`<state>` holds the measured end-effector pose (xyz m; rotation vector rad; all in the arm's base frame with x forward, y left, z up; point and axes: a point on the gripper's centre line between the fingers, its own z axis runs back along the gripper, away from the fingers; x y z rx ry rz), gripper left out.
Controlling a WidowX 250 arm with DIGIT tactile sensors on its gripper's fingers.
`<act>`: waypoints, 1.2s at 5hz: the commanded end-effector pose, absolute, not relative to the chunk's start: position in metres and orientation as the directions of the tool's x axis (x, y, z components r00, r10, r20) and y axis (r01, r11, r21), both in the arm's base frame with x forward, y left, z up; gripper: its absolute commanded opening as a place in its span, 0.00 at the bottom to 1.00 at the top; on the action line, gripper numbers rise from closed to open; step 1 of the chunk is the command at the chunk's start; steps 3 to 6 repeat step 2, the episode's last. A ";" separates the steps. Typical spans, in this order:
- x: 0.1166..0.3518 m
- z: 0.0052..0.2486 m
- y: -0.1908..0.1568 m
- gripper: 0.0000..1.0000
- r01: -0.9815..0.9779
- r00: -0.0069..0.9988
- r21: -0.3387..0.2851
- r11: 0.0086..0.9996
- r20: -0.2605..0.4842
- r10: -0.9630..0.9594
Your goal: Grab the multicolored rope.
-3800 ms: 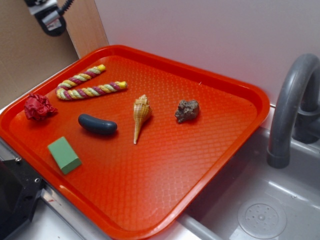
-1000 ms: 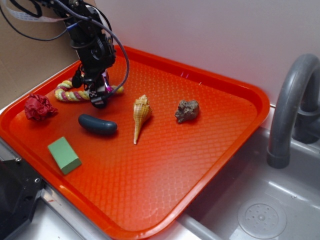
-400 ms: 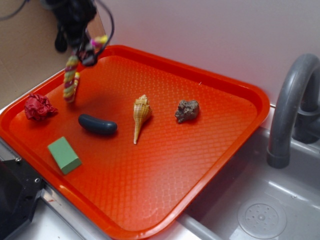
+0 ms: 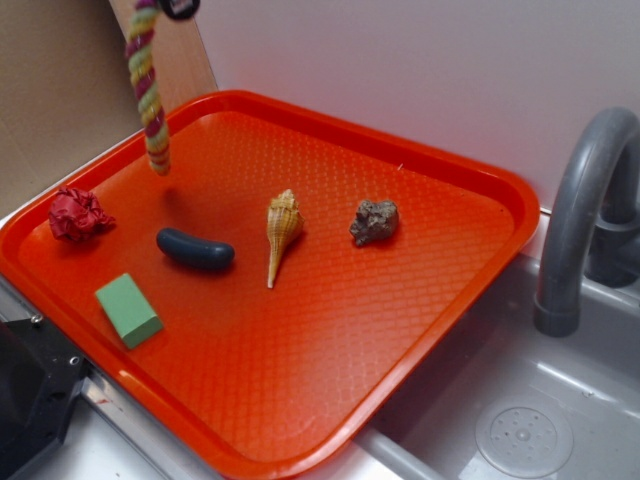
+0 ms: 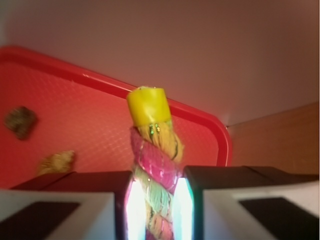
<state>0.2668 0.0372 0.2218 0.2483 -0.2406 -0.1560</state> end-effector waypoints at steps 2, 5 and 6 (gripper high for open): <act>0.235 0.275 0.010 0.00 0.073 0.978 0.207 0.976 0.178 -0.111; 0.235 0.275 0.010 0.00 0.073 0.978 0.207 0.976 0.178 -0.111; 0.235 0.275 0.010 0.00 0.073 0.978 0.207 0.976 0.178 -0.111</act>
